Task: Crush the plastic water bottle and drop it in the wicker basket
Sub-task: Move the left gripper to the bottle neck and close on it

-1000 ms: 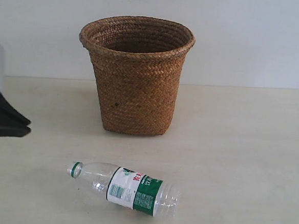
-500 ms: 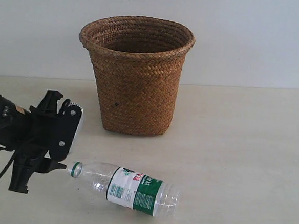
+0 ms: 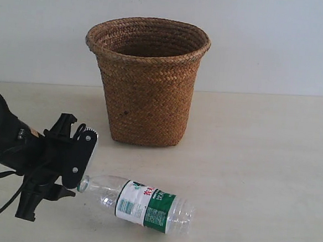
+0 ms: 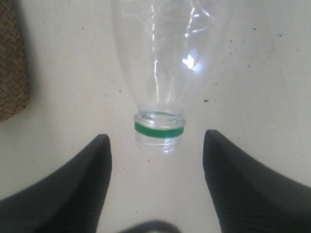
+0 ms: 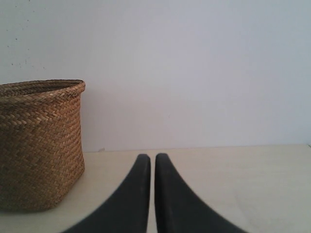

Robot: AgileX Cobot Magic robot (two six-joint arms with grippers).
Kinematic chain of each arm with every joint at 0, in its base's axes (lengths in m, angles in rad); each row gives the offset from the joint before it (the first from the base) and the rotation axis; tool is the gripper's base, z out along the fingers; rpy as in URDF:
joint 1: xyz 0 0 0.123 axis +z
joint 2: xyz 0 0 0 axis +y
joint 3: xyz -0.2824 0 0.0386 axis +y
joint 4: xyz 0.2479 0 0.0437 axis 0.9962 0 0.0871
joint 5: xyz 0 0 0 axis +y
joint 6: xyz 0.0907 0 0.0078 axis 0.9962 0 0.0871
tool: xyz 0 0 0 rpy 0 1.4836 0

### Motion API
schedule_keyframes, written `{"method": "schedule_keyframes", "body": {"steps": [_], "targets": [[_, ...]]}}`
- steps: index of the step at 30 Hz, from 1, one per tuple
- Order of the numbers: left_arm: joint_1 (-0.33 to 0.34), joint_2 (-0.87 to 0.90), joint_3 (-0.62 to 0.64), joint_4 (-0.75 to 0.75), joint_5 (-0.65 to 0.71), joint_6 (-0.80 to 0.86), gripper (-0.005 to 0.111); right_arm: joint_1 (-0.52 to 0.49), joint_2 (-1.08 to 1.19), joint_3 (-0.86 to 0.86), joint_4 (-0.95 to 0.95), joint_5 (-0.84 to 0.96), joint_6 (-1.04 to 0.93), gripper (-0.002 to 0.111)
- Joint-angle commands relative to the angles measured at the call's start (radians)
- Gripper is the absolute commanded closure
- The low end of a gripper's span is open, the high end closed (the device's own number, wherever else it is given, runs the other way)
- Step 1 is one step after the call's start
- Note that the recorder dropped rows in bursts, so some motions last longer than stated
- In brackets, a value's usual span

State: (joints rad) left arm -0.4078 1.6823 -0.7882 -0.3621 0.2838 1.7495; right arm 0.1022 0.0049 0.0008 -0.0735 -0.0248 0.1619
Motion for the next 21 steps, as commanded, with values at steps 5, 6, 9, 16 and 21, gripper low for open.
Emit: {"method": "schedule_keyframes", "body": {"steps": [5, 6, 9, 16, 21], "targets": [[-0.021, 0.003, -0.004, -0.016, -0.007, 0.055, 0.054, -0.003, -0.005, -0.001, -0.007, -0.005, -0.004, 0.107], [-0.021, 0.004, -0.004, -0.016, -0.004, 0.055, 0.054, -0.003, -0.005, -0.001, -0.007, -0.005, -0.004, 0.107], [-0.021, 0.024, -0.004, -0.016, -0.004, 0.055, 0.054, -0.003, -0.005, -0.001, -0.007, -0.005, -0.004, 0.107], [-0.023, 0.095, -0.004, -0.016, -0.033, 0.055, 0.054, -0.003, -0.005, -0.001, -0.007, -0.005, -0.004, 0.107], [-0.023, 0.107, -0.004, -0.016, -0.052, 0.055, 0.054, -0.003, -0.005, -0.001, -0.007, -0.005, -0.004, 0.107]]}}
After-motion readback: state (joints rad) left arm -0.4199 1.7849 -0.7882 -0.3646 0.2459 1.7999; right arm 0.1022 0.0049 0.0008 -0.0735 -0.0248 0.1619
